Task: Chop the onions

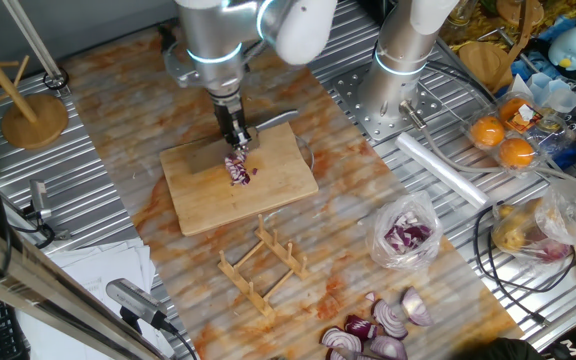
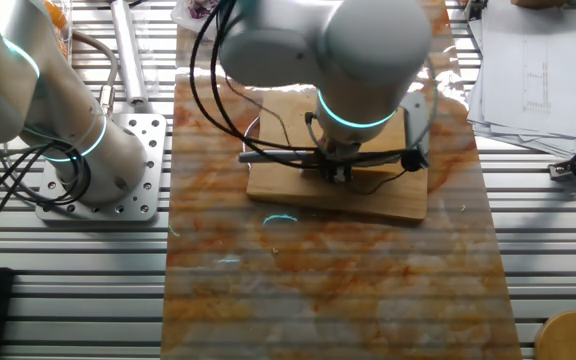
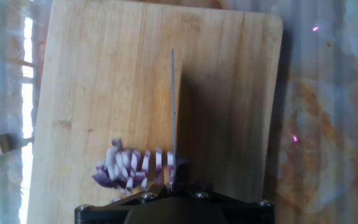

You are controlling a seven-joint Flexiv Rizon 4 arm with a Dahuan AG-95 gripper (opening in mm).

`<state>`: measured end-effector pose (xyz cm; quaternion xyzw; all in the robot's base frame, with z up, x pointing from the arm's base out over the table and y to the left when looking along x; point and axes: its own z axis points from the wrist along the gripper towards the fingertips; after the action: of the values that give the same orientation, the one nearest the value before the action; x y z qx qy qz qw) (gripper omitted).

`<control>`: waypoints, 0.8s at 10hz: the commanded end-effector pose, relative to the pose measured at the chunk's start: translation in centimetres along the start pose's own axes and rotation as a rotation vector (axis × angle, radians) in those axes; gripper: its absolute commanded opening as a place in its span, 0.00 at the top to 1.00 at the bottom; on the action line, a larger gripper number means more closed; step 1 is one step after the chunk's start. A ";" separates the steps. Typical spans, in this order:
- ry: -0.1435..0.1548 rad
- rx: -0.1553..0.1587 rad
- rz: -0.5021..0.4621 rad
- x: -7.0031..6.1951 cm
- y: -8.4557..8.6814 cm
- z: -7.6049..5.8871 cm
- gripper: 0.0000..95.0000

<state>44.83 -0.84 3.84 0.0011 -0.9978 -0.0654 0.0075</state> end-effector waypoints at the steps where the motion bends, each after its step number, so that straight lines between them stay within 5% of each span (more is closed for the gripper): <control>1: 0.004 -0.001 -0.002 0.0 -0.1 0.6 1.00; 4: 0.024 -0.006 -0.002 0.1 0.4 -2.0 1.00; 8: 0.033 -0.009 -0.070 0.9 -0.2 -3.4 1.00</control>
<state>43.68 -1.52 7.35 0.0266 -0.9974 -0.0641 0.0206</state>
